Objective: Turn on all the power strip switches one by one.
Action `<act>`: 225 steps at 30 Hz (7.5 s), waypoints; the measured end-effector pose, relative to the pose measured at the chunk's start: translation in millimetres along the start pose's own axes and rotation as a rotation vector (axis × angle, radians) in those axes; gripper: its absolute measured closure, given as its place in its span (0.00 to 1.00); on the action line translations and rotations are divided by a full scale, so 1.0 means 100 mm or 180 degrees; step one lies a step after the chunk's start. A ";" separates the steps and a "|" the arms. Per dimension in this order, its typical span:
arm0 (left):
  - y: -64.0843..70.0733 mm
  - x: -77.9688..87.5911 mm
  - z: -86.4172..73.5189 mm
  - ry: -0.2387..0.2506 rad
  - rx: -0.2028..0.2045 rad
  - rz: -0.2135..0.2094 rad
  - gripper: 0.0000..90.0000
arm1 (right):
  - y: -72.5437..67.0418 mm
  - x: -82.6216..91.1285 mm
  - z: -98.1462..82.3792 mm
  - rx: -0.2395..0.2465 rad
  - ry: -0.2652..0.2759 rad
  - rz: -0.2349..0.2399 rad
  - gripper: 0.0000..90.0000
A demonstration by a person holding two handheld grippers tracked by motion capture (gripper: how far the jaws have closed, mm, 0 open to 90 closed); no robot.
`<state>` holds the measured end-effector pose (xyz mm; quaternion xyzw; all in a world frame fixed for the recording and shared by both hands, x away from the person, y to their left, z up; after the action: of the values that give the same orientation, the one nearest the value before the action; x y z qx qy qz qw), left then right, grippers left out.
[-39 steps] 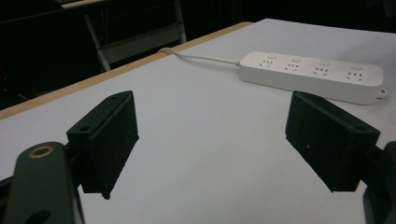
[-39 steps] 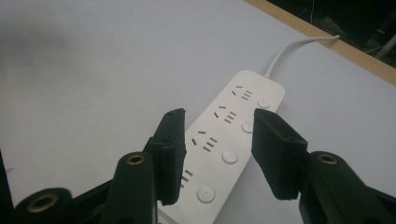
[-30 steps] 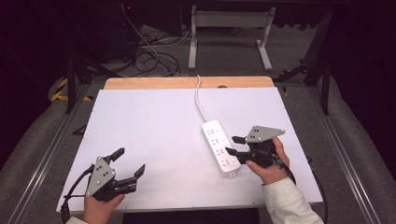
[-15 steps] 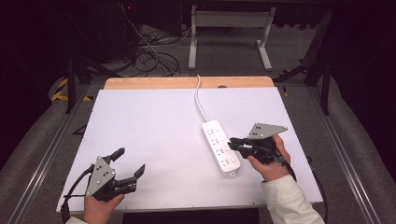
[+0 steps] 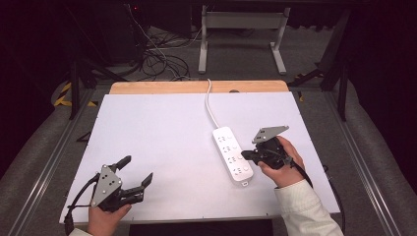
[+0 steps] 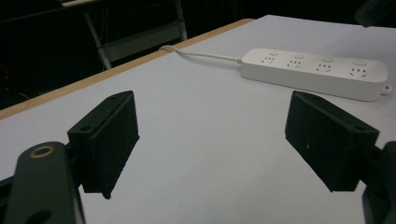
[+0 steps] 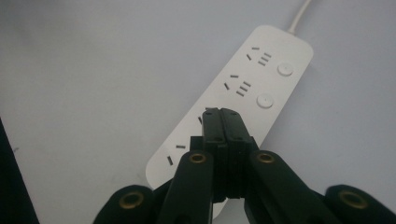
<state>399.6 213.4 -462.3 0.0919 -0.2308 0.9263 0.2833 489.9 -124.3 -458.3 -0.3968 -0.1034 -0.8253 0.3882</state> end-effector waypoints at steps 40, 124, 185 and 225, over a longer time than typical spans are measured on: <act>0.00 -0.01 -0.01 -0.0030 0.0025 -0.0019 0.20 | 0.07 -0.34 -0.28 -0.0180 -0.0834 -0.0144 1.00; 0.00 -0.01 -0.01 -0.0030 0.0036 -0.0012 0.21 | 0.20 -0.52 -0.06 -0.0183 -0.0248 -0.0330 1.00; 0.00 -0.02 -0.01 -0.0028 0.0059 -0.0005 0.20 | 0.16 -0.33 0.25 -0.0232 0.0258 -0.0350 1.00; -0.01 -0.01 -0.02 -0.0024 0.0046 -0.0002 0.21 | 0.36 -0.77 0.20 -0.0267 -0.0069 -0.0470 1.00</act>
<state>401.0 214.5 -463.5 0.0974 -0.2251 0.9275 0.2820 557.0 -95.9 -506.5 -0.4129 -0.1020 -0.8509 0.3082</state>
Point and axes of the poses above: each handheld gripper's, and its own axes: x roughly backward along the jaws, z roughly out of its top, y roughly to its right, the point moved 8 cm from there along -x, roughly forward along the jaws, and after that the axes turned 14 degrees about -x, right-handed, at the moved point
